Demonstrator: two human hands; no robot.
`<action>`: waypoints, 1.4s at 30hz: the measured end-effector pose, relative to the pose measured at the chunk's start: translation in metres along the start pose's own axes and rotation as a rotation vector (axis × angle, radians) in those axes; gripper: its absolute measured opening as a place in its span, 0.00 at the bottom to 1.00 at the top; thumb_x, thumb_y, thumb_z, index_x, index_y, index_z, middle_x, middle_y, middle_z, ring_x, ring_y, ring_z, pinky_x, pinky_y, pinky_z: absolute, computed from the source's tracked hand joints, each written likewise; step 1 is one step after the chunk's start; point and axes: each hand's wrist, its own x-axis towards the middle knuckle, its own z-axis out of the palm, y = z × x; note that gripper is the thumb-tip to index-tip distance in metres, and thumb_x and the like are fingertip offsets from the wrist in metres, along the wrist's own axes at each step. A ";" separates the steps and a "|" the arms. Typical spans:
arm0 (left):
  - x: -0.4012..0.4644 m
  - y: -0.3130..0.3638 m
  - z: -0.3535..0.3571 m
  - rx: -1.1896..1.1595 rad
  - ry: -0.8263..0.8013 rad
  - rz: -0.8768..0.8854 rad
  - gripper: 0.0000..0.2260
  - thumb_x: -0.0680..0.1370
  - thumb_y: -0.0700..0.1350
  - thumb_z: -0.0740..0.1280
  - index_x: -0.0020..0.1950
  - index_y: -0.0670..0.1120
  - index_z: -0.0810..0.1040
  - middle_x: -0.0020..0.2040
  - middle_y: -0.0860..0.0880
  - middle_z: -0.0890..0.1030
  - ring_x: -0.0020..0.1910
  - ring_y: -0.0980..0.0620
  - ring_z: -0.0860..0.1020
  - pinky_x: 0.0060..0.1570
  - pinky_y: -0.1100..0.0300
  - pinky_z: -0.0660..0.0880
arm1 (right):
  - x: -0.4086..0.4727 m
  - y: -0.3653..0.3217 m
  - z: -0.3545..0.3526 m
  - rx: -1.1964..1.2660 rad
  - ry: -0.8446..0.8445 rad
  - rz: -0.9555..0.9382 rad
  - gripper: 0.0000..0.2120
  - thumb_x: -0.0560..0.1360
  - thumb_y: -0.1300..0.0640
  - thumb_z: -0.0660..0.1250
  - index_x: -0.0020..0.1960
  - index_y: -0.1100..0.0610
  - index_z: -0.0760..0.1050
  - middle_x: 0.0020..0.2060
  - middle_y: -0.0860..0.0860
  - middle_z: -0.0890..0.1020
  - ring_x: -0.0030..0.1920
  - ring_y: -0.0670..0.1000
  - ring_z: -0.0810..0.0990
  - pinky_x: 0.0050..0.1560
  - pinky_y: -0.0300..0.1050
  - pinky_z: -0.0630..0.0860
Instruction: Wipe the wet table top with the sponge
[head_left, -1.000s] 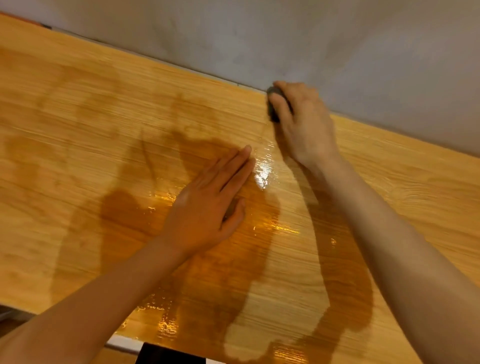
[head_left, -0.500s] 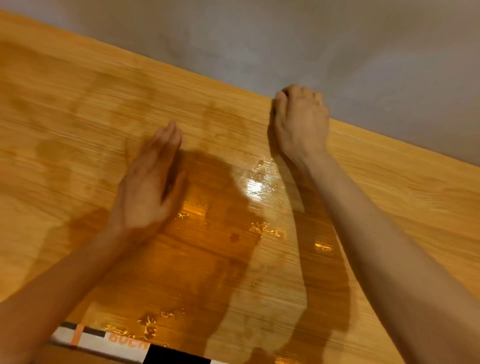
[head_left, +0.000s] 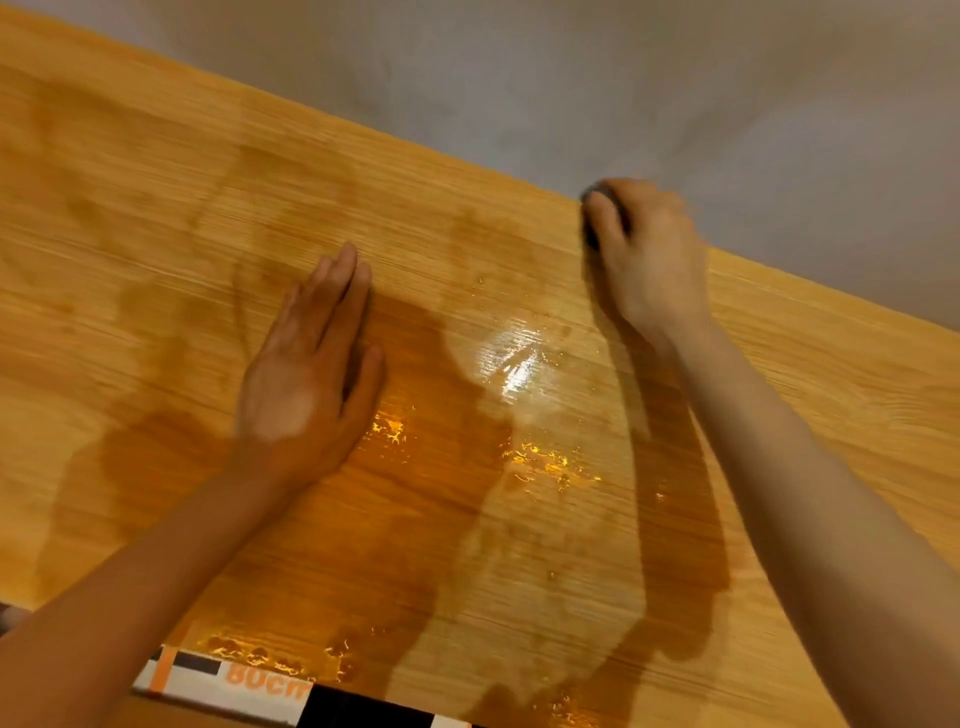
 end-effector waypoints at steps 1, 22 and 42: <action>-0.001 -0.001 0.001 0.002 -0.003 -0.001 0.27 0.84 0.49 0.55 0.81 0.39 0.59 0.82 0.43 0.57 0.82 0.44 0.55 0.81 0.53 0.49 | -0.012 0.017 -0.012 -0.018 0.030 0.048 0.18 0.80 0.46 0.52 0.53 0.52 0.78 0.51 0.53 0.81 0.55 0.56 0.76 0.50 0.47 0.69; 0.003 0.002 -0.003 0.028 -0.043 -0.016 0.28 0.84 0.50 0.52 0.81 0.40 0.58 0.83 0.44 0.55 0.82 0.47 0.52 0.80 0.58 0.46 | -0.108 -0.007 -0.010 -0.154 0.043 0.071 0.22 0.84 0.52 0.50 0.77 0.56 0.61 0.76 0.52 0.63 0.78 0.54 0.53 0.77 0.56 0.53; 0.002 -0.001 0.001 0.026 -0.025 -0.005 0.27 0.84 0.49 0.54 0.81 0.39 0.58 0.83 0.43 0.56 0.82 0.46 0.53 0.81 0.55 0.48 | -0.034 -0.061 0.032 -0.090 0.098 0.125 0.22 0.84 0.53 0.49 0.77 0.57 0.60 0.77 0.52 0.61 0.79 0.55 0.51 0.78 0.54 0.48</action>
